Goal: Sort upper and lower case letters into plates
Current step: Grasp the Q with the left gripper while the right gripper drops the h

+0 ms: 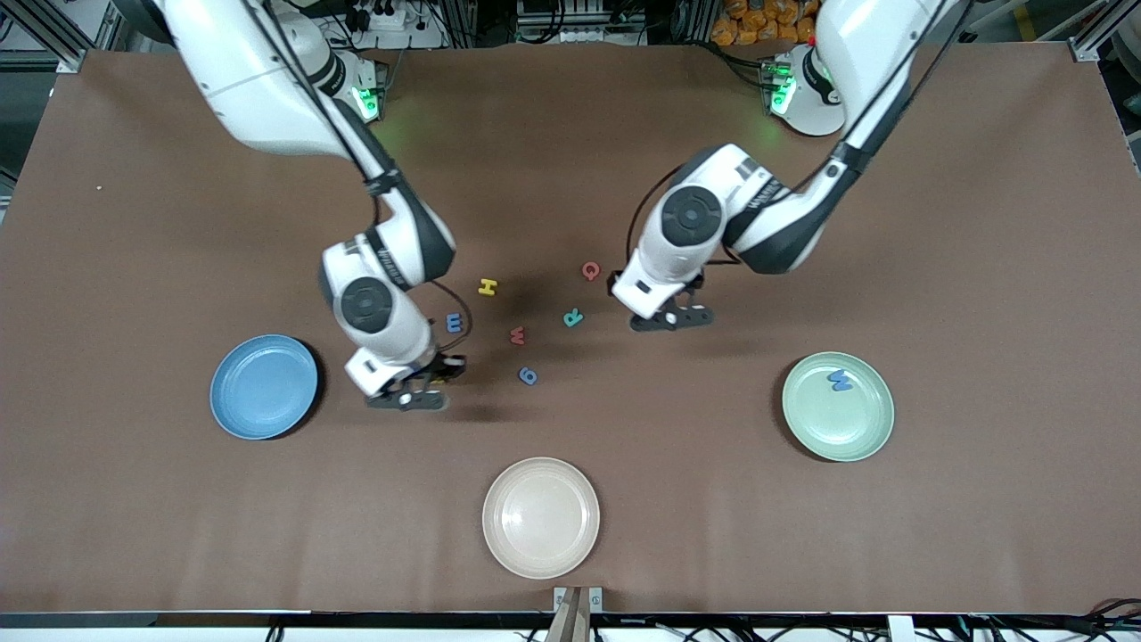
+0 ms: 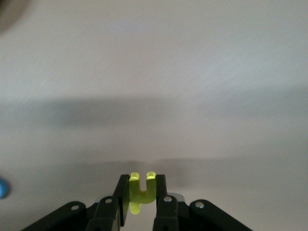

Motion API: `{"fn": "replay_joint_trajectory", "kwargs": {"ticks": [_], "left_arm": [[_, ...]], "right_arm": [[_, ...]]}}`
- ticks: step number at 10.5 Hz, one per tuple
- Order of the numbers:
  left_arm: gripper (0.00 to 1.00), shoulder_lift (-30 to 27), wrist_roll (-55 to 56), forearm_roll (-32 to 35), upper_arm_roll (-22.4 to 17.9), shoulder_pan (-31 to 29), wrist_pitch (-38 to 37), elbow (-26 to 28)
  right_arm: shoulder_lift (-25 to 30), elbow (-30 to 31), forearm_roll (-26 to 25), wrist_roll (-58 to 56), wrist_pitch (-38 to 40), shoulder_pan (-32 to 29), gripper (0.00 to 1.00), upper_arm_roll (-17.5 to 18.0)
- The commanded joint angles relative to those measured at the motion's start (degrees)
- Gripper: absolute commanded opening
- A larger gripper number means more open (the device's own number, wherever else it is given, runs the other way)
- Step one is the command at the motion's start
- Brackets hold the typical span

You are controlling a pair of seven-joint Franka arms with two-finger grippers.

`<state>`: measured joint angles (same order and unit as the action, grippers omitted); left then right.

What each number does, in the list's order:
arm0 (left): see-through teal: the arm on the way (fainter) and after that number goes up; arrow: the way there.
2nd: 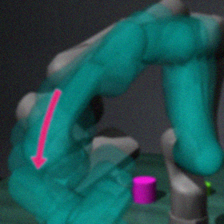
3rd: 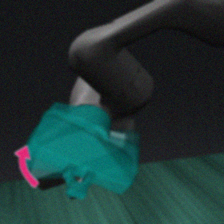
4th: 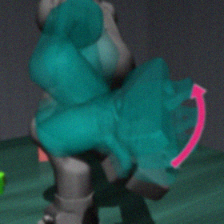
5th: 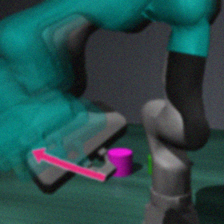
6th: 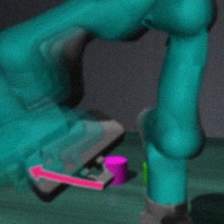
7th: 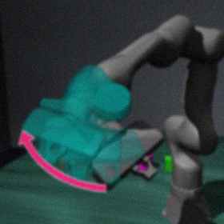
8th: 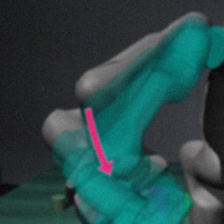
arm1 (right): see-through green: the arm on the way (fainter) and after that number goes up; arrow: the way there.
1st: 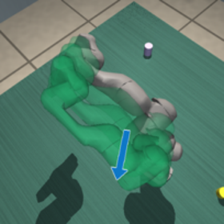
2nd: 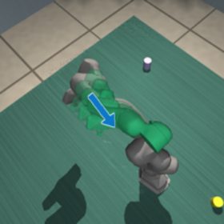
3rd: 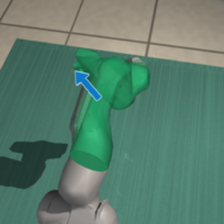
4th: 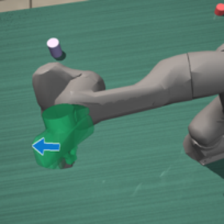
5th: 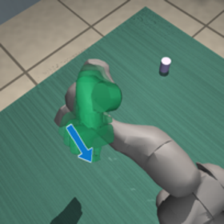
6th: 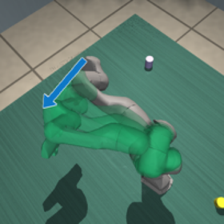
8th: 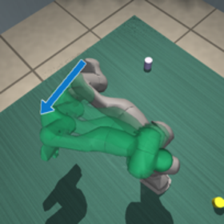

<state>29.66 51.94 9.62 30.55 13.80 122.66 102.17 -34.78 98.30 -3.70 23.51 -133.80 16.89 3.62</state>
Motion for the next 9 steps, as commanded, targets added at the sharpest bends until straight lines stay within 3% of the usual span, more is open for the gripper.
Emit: {"fn": "replay_joint_trajectory", "kwargs": {"ticks": [1, 4, 5, 6, 7, 8, 9], "left_arm": [[1.0, 2.0, 6.0, 4.5, -0.4, 4.6, 2.8, 0.0], [1.0, 8.4, 18.3, 16.3, -0.5, 8.6, 6.4, -0.1], [1.0, 9.4, 20.1, 17.2, -0.5, 9.8, 8.4, -0.2], [1.0, 10.1, 20.6, 17.1, -0.6, 11.2, 9.3, -0.3], [1.0, 10.5, 21.8, 17.2, -0.6, 12.2, 9.7, -0.7], [1.0, 11.1, 23.0, 17.4, -0.7, 13.3, 9.7, -1.3], [0.99, 11.2, 23.4, 18.0, -0.7, 13.5, 9.8, -1.3]], "right_arm": [[2.4, -1.3, -0.3, -10.6, 5.2, -9.8, 0.0, 0.7], [2.1, -1.6, -1.1, -20.6, 8.1, -19.2, 0.0, 0.3], [2.2, -1.6, -1.1, -24.6, 8.3, -21.5, 0.0, 0.3], [2.2, -1.6, -1.1, -26.8, 8.2, -23.2, 0.09, 0.3], [2.1, -1.6, -1.1, -26.5, 8.2, -23.8, 0.77, 0.3], [2.3, -1.6, -1.0, -26.5, 8.4, -23.7, 1.0, 0.3], [2.4, -1.7, -1.0, -26.5, 8.6, -23.4, 1.0, 0.4]]}}
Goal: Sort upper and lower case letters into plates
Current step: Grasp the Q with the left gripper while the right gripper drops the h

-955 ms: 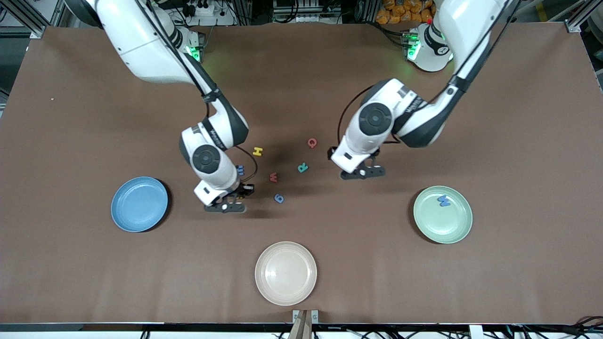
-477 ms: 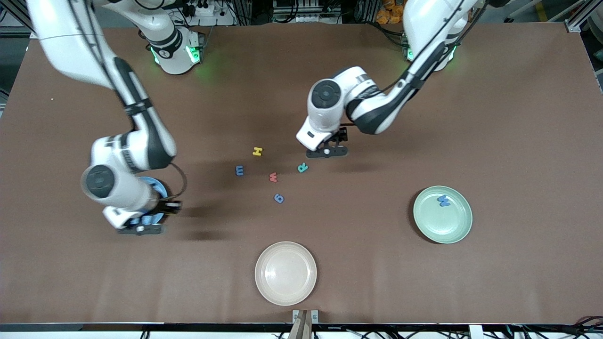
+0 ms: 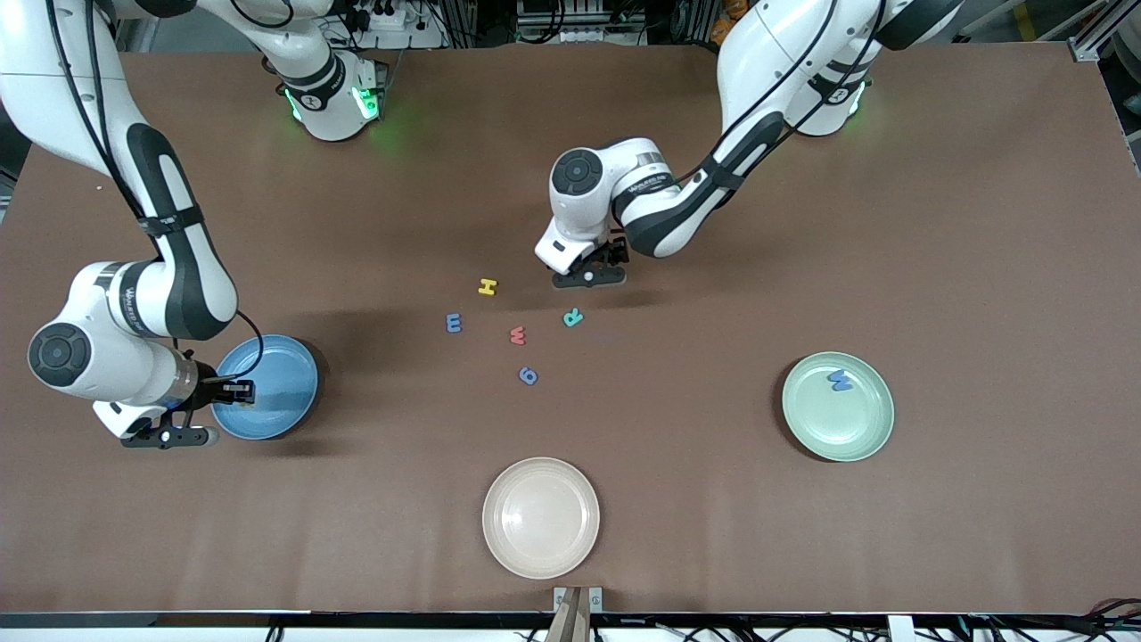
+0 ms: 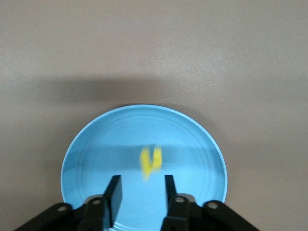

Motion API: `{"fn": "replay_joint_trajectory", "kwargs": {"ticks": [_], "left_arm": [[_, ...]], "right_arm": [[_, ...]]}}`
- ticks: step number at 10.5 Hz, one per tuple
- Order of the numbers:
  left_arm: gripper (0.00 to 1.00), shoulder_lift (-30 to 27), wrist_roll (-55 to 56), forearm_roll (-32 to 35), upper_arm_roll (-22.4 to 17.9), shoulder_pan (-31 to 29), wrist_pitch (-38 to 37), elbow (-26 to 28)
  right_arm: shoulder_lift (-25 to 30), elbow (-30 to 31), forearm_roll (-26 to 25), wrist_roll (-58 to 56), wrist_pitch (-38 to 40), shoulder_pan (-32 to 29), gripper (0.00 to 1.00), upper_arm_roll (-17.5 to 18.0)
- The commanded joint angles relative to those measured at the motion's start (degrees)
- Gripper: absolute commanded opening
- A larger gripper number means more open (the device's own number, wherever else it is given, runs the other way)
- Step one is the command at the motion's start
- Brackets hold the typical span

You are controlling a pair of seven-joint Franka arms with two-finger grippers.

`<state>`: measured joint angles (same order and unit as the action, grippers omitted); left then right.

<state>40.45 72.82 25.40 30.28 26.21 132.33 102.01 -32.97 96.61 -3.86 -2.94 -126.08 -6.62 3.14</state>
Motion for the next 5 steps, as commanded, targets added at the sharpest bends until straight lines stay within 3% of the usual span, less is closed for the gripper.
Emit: {"fn": "replay_joint_trajectory", "kwargs": {"ticks": [1, 5], "left_arm": [[0.98, 0.4, 3.8, 2.4, -0.4, 1.7, 0.2, -0.8], [0.91, 1.6, 4.4, 4.9, -1.0, 1.9, 0.2, 0.4]], "right_arm": [[0.5, 0.0, -0.8, 0.0, 0.9, 0.9, 1.0, 1.2], [1.0, -2.6, -0.6, -0.5, 1.5, 1.8, 1.0, 1.2]]}}
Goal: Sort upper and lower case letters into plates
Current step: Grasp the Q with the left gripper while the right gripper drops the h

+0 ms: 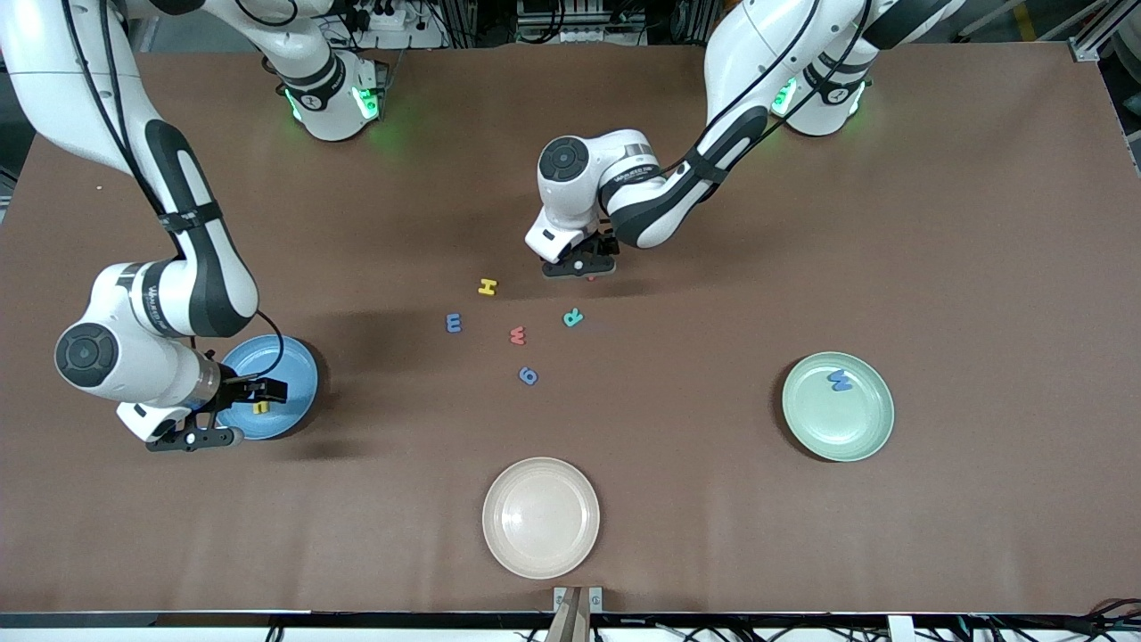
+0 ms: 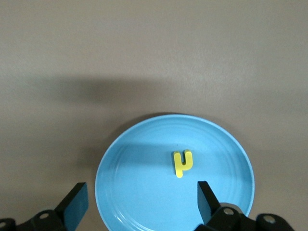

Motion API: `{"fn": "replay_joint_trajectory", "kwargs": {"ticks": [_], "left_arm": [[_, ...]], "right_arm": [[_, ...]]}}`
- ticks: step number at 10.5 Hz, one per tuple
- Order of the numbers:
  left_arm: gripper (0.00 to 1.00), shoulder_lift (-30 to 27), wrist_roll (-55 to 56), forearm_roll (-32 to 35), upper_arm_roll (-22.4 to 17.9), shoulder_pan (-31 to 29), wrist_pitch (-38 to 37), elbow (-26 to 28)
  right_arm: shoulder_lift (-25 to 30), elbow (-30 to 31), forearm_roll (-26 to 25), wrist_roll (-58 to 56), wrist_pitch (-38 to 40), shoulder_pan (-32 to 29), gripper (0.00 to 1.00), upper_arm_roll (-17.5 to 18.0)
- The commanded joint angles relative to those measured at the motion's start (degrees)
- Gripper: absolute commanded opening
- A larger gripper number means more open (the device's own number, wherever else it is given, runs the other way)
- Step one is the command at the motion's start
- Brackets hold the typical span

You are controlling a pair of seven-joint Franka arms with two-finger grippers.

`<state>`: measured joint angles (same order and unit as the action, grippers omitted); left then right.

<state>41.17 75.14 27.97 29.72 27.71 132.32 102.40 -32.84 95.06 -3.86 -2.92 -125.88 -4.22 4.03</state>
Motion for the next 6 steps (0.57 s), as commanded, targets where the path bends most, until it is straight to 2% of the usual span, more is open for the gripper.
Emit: {"fn": "replay_joint_trajectory", "kwargs": {"ticks": [1, 2, 5, 6], "left_arm": [[0.9, 1.0, 2.1, 2.5, -0.5, 0.2, 0.2, 0.9], [0.89, 0.9, 2.1, 2.6, -0.5, -0.1, 0.2, 1.1], [0.82, 0.9, 2.4, 2.7, -0.5, -0.1, 0.2, 1.2], [0.74, 0.8, 2.4, 2.6, -0.5, -0.1, 0.2, 1.2]], "right_arm": [[0.8, -1.7, -0.4, 0.0, 1.3, 0.3, 1.0, 0.5], [0.9, -1.9, -0.6, 0.2, 1.5, 2.6, 1.0, 0.1], [0.7, -5.9, -0.2, 0.6, 6.4, 2.5, 1.0, 0.0], [0.4, -5.7, -0.1, 2.0, 6.4, 3.1, 1.0, 0.1]]}}
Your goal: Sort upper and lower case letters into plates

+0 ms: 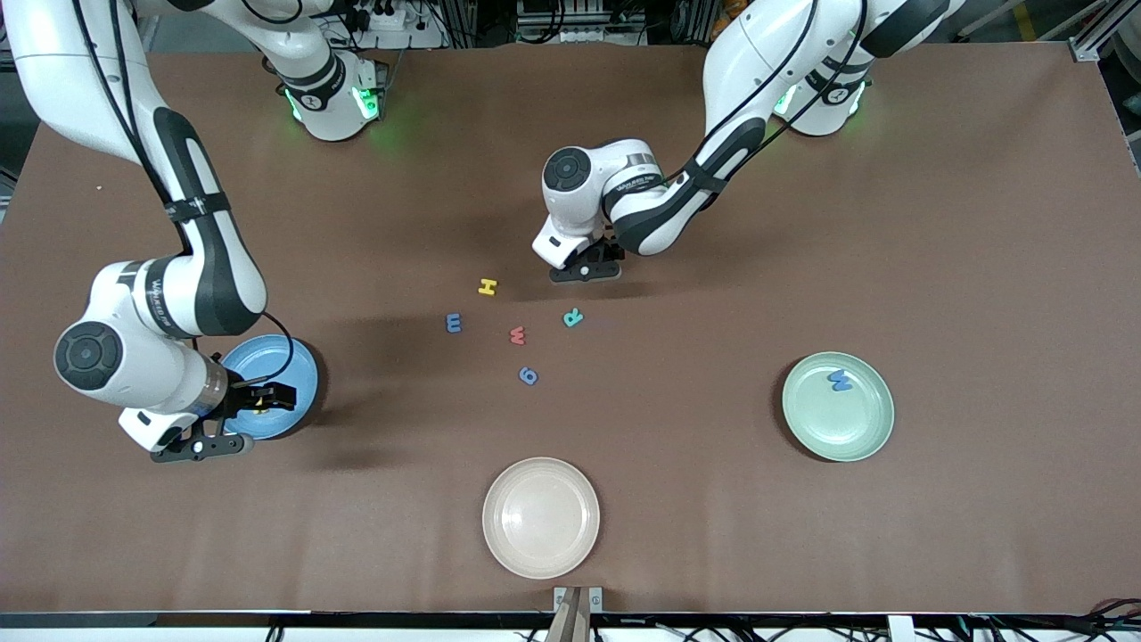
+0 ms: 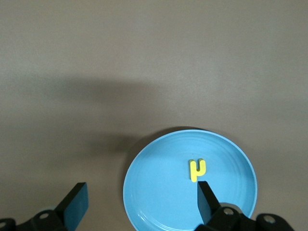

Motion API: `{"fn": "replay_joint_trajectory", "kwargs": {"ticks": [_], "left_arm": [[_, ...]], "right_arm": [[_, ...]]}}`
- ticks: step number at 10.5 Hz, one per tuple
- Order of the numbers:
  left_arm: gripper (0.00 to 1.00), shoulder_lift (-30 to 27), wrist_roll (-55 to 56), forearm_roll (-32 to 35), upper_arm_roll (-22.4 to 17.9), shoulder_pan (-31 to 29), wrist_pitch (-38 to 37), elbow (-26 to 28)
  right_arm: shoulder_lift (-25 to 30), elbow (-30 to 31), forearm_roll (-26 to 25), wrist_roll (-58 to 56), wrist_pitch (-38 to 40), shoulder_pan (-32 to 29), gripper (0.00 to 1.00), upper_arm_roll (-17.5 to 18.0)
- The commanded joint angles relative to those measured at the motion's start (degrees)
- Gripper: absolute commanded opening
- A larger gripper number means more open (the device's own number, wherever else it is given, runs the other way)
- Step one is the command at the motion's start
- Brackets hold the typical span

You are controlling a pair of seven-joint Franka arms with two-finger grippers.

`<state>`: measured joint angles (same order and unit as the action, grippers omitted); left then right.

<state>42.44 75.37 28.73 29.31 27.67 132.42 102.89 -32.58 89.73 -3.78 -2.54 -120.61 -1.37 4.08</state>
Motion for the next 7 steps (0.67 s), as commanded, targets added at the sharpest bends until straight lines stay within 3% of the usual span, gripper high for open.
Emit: {"fn": "replay_joint_trajectory", "kwargs": {"ticks": [1, 5, 7], "left_arm": [[0.64, -0.5, 2.1, 1.9, 0.0, -0.1, 0.1, 0.9], [0.25, -0.8, 2.1, 1.9, 0.0, -0.7, 0.1, 0.9], [0.0, -1.3, 2.1, 1.9, 0.0, -0.8, 0.1, 0.7]], "right_arm": [[0.1, -0.2, -0.3, 3.8, 1.2, 1.5, 1.0, 0.1], [-0.3, 0.6, -0.2, 4.3, 1.3, 4.4, 1.0, 0.2], [-0.3, 0.7, -0.2, 5.9, 1.5, 6.1, 1.0, 0.2]]}}
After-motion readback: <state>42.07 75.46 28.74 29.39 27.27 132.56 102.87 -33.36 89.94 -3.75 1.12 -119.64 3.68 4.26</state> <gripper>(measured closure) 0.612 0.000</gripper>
